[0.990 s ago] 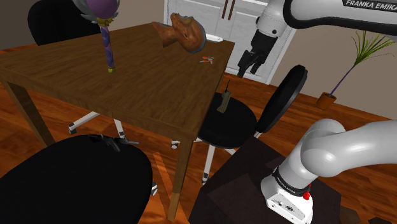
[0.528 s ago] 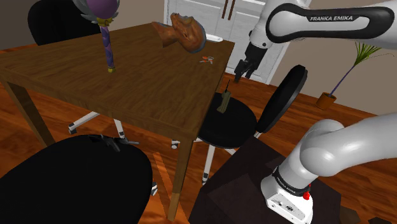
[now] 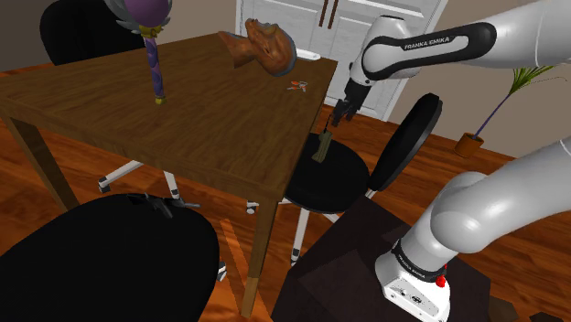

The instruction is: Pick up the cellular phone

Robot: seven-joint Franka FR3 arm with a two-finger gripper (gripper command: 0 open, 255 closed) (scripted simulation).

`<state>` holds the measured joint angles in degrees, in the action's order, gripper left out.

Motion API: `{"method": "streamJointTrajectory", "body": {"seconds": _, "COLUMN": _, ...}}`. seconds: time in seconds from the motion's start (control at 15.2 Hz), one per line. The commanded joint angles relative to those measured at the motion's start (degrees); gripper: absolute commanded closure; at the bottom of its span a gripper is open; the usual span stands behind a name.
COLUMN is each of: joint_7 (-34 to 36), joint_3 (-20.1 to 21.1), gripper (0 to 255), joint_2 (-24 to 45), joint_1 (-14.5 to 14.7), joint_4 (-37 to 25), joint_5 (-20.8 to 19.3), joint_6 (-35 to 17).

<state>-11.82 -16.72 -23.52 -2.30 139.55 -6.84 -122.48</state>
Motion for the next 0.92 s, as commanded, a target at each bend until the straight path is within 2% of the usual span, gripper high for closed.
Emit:
{"method": "streamJointTrajectory", "body": {"seconds": 0.0, "joint_7": -2.9, "joint_3": -2.1, "gripper": 0, "joint_2": 4.6, "joint_1": 0.1, "joint_4": -1.6, "joint_5": 0.7, "joint_6": -2.9}}
{"method": "streamJointTrajectory", "body": {"seconds": 0.33, "joint_7": -10.5, "joint_3": -6.4, "gripper": 0, "joint_2": 15.3, "joint_1": 0.3, "joint_4": -5.9, "joint_5": 4.5, "joint_6": -8.9}}
{"method": "streamJointTrajectory", "body": {"seconds": 0.66, "joint_7": -19.3, "joint_3": -8.8, "gripper": 0, "joint_2": 26.9, "joint_1": -0.6, "joint_4": -12.0, "joint_5": 11.4, "joint_6": -12.9}}
{"method": "streamJointTrajectory", "body": {"seconds": 0.86, "joint_7": -20.1, "joint_3": -8.5, "gripper": 0, "joint_2": 28.4, "joint_1": -0.8, "joint_4": -11.2, "joint_5": 12.5, "joint_6": -15.1}}
